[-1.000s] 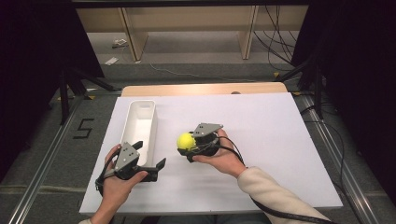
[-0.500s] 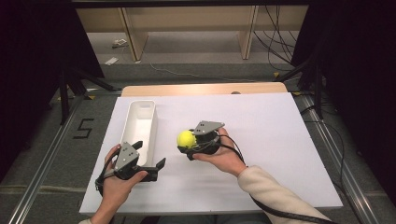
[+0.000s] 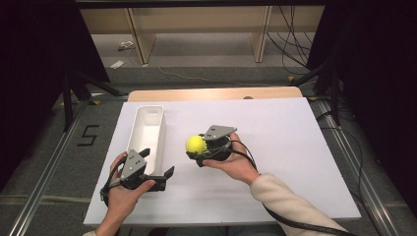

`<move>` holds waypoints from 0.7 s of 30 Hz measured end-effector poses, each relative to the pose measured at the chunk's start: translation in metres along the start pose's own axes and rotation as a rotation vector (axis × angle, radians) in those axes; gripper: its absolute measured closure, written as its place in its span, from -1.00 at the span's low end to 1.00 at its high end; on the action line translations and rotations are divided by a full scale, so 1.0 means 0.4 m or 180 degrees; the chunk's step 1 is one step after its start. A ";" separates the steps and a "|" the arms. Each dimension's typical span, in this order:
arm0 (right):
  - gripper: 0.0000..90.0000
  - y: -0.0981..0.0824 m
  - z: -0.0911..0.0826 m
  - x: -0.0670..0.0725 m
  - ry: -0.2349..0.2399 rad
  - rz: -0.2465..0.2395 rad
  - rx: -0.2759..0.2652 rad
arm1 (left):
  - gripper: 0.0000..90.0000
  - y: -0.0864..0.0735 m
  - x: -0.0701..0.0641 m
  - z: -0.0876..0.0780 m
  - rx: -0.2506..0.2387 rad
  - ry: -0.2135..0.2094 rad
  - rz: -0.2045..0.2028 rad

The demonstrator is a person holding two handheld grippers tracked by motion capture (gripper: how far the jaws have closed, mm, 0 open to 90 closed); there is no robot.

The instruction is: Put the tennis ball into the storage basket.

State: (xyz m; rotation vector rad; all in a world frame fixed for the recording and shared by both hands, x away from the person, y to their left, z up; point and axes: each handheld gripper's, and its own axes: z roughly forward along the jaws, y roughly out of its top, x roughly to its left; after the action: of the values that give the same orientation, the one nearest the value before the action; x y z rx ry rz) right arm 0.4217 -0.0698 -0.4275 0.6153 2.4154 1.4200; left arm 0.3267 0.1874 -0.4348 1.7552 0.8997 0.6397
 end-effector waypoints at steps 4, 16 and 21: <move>-0.42 0.005 -0.001 -0.001 -0.0004 0.0001 -0.0019 | -1.00 0.000 0.000 0.000 0.0001 -0.0001 0.0000; -0.42 0.022 0.002 -0.002 -0.0007 -0.0007 -0.0068 | -1.00 0.000 0.001 0.000 0.0002 0.0003 -0.0003; -0.42 0.029 0.003 -0.003 0.0000 0.0040 -0.0085 | -1.00 0.000 0.001 -0.001 -0.0001 0.0005 -0.0002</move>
State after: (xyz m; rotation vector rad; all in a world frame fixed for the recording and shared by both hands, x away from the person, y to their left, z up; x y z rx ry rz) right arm 0.4257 -0.0645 -0.4180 0.6254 2.3928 1.4546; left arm 0.3266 0.1881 -0.4348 1.7545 0.9012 0.6406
